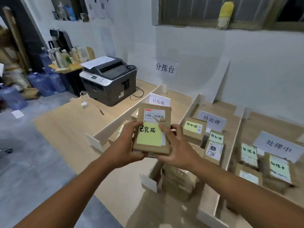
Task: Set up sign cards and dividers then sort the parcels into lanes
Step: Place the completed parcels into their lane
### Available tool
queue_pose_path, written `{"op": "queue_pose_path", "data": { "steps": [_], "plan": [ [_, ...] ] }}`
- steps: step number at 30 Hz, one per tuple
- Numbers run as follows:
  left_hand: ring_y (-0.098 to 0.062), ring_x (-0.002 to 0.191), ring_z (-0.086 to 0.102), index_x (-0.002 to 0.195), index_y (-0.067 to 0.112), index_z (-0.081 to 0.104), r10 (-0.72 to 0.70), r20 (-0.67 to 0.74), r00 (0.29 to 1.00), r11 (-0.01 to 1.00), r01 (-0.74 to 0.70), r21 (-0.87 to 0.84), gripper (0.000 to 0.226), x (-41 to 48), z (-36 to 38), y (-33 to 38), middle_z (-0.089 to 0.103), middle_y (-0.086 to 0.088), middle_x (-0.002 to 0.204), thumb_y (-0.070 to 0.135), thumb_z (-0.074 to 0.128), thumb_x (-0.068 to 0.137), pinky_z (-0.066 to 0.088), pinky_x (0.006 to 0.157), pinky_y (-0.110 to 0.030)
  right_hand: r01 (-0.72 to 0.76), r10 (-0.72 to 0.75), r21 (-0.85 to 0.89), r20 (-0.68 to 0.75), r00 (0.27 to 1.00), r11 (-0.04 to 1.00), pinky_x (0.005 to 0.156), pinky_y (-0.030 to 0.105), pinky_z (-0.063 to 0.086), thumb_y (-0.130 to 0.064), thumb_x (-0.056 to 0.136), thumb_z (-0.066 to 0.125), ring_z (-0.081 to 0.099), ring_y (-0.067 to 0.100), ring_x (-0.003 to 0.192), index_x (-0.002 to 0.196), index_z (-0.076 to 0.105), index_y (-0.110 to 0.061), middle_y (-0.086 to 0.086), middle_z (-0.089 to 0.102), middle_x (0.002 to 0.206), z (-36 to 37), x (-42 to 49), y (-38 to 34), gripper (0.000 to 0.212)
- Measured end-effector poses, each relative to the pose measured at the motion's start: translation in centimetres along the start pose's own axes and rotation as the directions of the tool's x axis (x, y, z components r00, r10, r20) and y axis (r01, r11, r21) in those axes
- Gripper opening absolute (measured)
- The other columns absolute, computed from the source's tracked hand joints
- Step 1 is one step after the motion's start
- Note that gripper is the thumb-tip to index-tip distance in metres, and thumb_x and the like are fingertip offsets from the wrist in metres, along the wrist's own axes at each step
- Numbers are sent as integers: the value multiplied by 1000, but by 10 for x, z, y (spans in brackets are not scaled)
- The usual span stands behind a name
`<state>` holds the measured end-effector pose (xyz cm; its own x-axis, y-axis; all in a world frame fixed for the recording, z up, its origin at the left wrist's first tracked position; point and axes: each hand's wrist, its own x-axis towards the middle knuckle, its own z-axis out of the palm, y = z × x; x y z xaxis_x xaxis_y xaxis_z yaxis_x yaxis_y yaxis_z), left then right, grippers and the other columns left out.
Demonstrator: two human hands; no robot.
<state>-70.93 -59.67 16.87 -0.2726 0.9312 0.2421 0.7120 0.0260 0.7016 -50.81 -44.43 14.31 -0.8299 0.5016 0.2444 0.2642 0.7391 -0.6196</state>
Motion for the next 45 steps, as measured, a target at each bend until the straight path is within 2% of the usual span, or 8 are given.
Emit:
{"op": "queue_pose_path", "data": {
  "steps": [6, 11, 16, 25, 28, 32, 37, 45],
  "plan": [
    [-8, 138, 42, 147, 41, 26, 10, 121, 993, 999, -5, -48, 106, 100, 10, -70, 32, 15, 150, 35, 93, 66, 51, 107, -35, -199, 199, -14, 28, 980, 980, 99, 36, 54, -69, 65, 68, 55, 22, 118, 153, 5, -58, -15, 8, 145, 19, 73, 49, 109],
    [5, 134, 38, 140, 56, 20, 54, 259, 964, 994, -27, -108, 102, 189, 42, -145, 30, 20, 144, 36, 85, 64, 41, 107, -20, -401, 401, -24, 35, 915, 916, 103, 33, 49, -52, 72, 79, 53, 25, 121, 151, 5, -56, -18, 5, 143, 48, 136, 103, 109],
    [-6, 132, 38, 151, 27, 21, 68, 401, 914, 994, -26, -110, 105, 267, 83, -213, 26, 13, 143, 25, 84, 66, 36, 106, -18, -579, 586, -102, 50, 809, 809, 112, 36, 41, -43, 78, 80, 42, 26, 133, 159, 8, -39, -11, 8, 142, 74, 197, 155, 109],
    [0, 122, 38, 154, 20, 18, 4, 539, 842, 988, 81, -134, 115, 333, 157, -282, 24, 9, 149, 27, 94, 67, 30, 102, -12, -738, 750, -146, 60, 658, 659, 107, 49, 47, -28, 77, 80, 42, 36, 135, 155, 5, -42, -2, 8, 151, 117, 246, 226, 109],
    [-14, 128, 47, 153, 16, 20, -3, 571, 821, 991, 77, -106, 110, 331, 171, -291, 24, 2, 152, 19, 90, 69, 37, 101, -19, -752, 765, -157, 47, 642, 640, 93, 48, 55, -25, 76, 79, 53, 36, 121, 152, 7, -45, -5, 17, 137, 133, 241, 237, 106],
    [-24, 137, 43, 155, 12, 21, 1, 556, 831, 996, 51, -78, 107, 327, 178, -290, 23, -7, 157, 16, 88, 71, 42, 110, -35, -754, 772, -187, 43, 634, 629, 97, 48, 52, -27, 78, 80, 45, 38, 131, 156, 3, -41, 1, 15, 149, 141, 236, 243, 110],
    [-27, 158, -1, 160, 10, 15, -20, 524, 851, 1000, 21, 4, 127, 323, 153, -261, 6, -18, 168, 37, 95, 66, 13, 126, -37, -741, 747, -138, -14, 665, 657, 120, 46, 26, -39, 81, 81, 7, 31, 155, 159, -1, -41, 1, -4, 167, 108, 228, 211, 113],
    [-13, 156, 9, 160, 26, 22, 375, 492, 785, 927, -305, -219, 125, 293, 100, -104, 7, 4, 170, 51, 95, 61, 19, 126, -38, -680, 616, -193, -303, 727, 708, 121, 40, 28, -63, 82, 68, 8, 9, 154, 156, 11, -49, -16, 8, 166, -29, 79, 106, 94]
  ]
}}
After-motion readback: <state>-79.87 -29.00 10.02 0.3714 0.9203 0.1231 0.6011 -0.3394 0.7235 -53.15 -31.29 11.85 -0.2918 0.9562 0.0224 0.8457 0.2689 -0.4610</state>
